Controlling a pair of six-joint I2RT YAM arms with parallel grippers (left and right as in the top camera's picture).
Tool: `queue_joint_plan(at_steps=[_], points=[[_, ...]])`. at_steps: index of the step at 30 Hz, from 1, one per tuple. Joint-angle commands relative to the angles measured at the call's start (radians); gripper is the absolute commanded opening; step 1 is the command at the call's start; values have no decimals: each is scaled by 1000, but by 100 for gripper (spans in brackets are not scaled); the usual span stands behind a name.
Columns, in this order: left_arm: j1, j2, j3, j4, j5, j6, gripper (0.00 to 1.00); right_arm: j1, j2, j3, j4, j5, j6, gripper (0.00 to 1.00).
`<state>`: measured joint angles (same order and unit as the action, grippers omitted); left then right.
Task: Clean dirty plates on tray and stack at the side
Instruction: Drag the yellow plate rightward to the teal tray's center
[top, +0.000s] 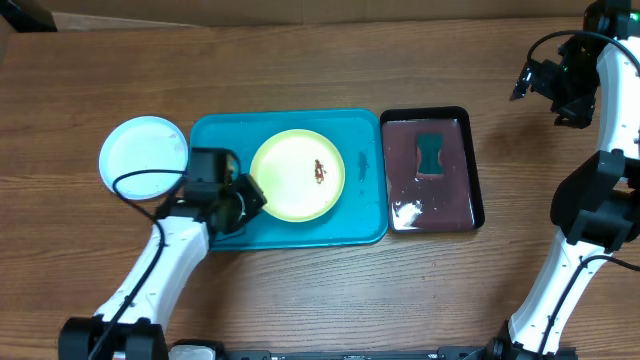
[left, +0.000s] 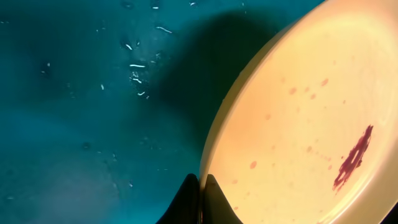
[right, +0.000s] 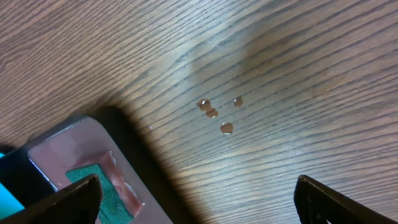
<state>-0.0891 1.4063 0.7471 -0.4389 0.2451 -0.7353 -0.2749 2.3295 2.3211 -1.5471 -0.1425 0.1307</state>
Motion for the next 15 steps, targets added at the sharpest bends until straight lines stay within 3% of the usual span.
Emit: queue_joint_plan(at_steps=[1, 9, 10, 11, 12, 15], points=[[-49, 43, 19, 31, -107, -159, 4, -2, -24, 14, 2, -6, -1, 100], [-56, 149, 19, 91, -106, -170, 5, -1, -24, 14, 2, -6, -1, 100], [-56, 156, 19, 104, -106, -166, 12, -2, -24, 14, 2, -5, -1, 100], [-56, 157, 19, 117, -96, -150, 29, -1, -24, 14, 2, -6, -1, 100], [-55, 156, 21, 134, -78, -114, 37, -2, -24, 14, 2, -6, -1, 100], [-55, 153, 61, 114, -47, -30, 41, -1, -24, 14, 2, -6, -1, 100]])
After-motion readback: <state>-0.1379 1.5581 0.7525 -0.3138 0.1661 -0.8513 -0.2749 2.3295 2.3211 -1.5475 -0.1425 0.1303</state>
